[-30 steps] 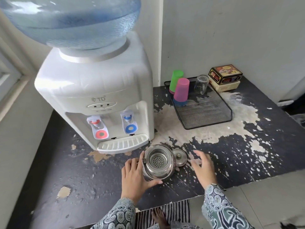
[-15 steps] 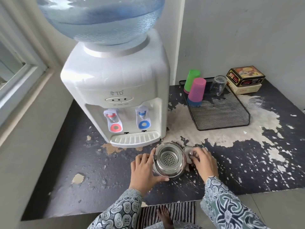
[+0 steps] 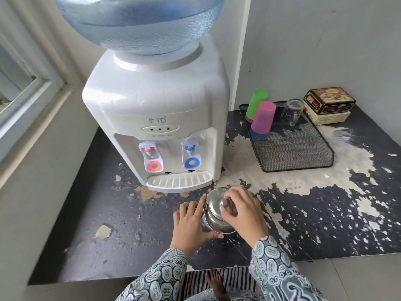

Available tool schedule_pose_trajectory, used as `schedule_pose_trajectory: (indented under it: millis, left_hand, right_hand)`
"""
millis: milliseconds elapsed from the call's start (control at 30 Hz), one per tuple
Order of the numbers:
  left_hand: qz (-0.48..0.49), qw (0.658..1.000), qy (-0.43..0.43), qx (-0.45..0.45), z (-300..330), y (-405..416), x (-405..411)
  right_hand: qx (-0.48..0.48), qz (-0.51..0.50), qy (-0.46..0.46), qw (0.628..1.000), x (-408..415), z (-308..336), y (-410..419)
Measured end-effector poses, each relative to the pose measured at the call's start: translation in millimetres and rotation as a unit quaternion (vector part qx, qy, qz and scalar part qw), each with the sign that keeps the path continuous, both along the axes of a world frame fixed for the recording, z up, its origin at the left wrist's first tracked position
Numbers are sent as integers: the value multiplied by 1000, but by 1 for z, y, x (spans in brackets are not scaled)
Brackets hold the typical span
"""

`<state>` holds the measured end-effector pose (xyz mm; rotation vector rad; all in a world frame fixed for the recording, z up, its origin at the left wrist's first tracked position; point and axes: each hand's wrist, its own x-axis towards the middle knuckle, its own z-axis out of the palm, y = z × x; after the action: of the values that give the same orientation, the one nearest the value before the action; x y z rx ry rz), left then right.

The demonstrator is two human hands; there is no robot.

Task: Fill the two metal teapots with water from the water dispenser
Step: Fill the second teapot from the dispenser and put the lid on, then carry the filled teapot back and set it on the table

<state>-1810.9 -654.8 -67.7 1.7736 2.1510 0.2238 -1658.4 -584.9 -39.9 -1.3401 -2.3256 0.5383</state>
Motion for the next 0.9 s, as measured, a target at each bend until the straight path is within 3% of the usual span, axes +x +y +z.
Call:
schedule_pose_trajectory:
  millis: [433,567,700,900]
  left_hand:
    - [4,1000,5,4,3,-4,3]
    - [-10,998,15,60,-5,-6,3]
    - [-17,1000,-2,-21,3,-4,2]
    - [-2,1000,6,-7,3,-4,3]
  right_hand:
    - [0,-2,-15,1000,-2,-8,1]
    - [-8,-10,-30,999,-3,-8,0]
    - [-28,-6,-47,998,-6,-4,1]
    - [-36,9,-67,997,-4,-7,0]
